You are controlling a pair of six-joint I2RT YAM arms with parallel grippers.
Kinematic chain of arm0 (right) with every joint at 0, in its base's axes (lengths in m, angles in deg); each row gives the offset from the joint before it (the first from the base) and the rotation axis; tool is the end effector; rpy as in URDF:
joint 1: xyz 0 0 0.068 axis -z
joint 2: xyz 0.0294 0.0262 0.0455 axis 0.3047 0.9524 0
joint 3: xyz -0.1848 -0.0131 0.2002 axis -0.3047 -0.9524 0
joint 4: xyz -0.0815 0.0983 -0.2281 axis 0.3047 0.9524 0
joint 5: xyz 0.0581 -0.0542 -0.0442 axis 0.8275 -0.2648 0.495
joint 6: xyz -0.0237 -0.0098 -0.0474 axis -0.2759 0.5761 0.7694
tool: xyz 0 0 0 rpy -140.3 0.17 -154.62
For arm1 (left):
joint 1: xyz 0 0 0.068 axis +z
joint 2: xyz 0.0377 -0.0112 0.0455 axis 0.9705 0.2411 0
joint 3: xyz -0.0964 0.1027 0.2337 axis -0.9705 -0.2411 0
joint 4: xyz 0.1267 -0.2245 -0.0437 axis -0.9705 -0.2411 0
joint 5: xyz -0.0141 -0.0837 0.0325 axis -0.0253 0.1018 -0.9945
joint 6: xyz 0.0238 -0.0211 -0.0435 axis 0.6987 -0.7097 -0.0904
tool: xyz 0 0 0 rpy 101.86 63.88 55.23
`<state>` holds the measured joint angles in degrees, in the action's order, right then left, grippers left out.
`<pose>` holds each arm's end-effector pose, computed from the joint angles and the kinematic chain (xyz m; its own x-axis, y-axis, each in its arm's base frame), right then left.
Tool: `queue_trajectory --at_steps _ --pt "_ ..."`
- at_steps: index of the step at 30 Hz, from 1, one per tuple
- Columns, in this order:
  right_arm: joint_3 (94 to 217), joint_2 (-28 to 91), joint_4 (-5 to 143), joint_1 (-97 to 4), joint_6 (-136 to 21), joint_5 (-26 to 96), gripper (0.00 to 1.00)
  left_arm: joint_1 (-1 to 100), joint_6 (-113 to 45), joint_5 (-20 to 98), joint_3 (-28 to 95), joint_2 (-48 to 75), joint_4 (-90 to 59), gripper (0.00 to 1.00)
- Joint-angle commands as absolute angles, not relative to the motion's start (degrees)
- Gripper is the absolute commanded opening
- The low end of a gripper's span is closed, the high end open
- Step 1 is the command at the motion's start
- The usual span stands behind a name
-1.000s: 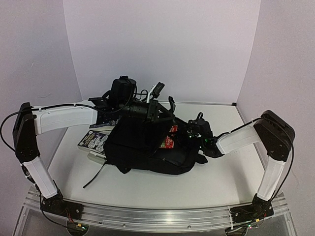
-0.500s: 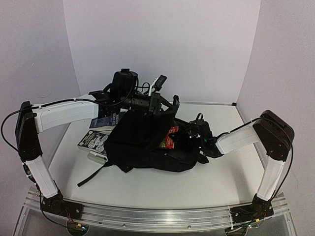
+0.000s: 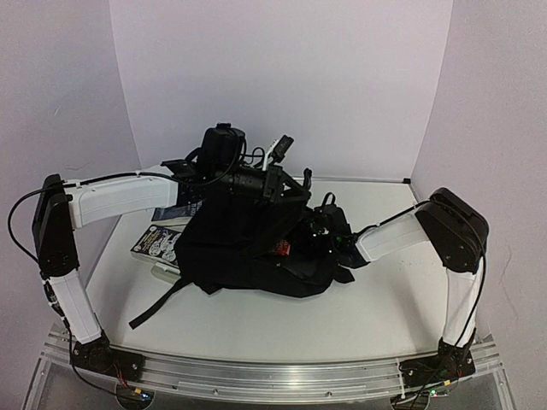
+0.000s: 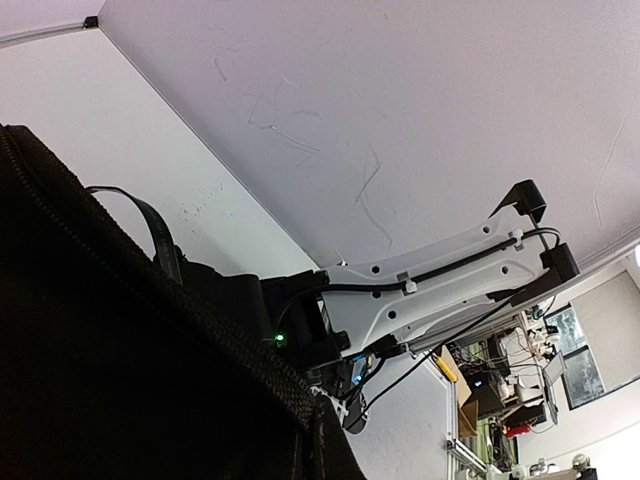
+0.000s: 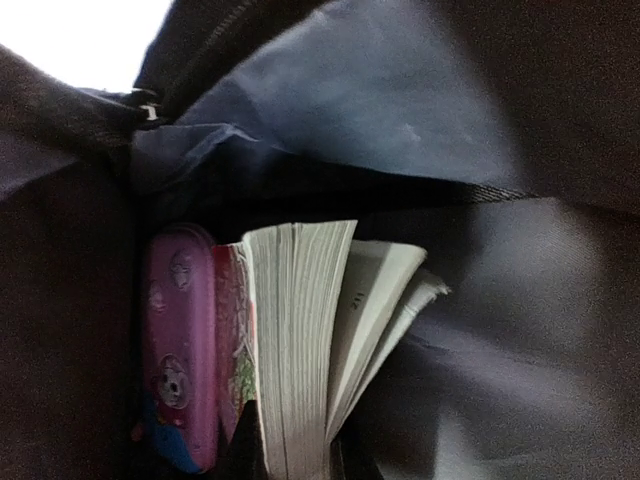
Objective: Pack the student bag
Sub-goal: Place the book in the student bag.
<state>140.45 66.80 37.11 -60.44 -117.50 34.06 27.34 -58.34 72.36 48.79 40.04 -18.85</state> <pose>0.3096 0.2910 0.1390 -0.8049 0.5017 -0.3167 -0.0200 0.5105 0.8596 0.2626 -0.3349 0.3382 -0.7230 0.1640 -0.6711 0.6902 0.1293 -0.7120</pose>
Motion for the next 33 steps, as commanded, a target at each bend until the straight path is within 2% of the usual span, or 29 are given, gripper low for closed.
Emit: queue_trajectory --at_steps 1,12,16,20,28,30,33 --pt "139.05 64.55 44.68 -59.53 -114.31 25.68 0.00 26.50 -56.60 72.69 51.85 36.88 -15.39 0.00" --pt "129.46 55.80 45.96 -55.10 -107.12 31.16 0.00 22.06 -55.28 74.83 64.25 47.51 -17.37 0.00" --pt "130.06 54.27 50.07 -55.10 -106.19 28.65 0.07 21.85 -56.27 74.26 65.46 48.50 -17.33 0.00" --pt "131.71 52.17 56.74 -55.11 -104.28 23.75 0.29 23.55 -56.51 67.86 60.37 44.71 -21.00 0.00" --pt "131.30 40.18 65.50 -55.10 -100.57 21.35 0.71 31.78 -63.36 62.03 38.01 33.87 -23.36 0.02" --pt "130.67 36.45 67.03 -55.11 -99.73 22.18 0.79 32.57 -63.17 58.54 34.52 31.92 -27.00 0.05" --pt "129.47 30.60 70.39 -55.10 -99.57 22.40 0.83 33.52 -63.35 52.59 30.75 29.18 -32.11 0.10"
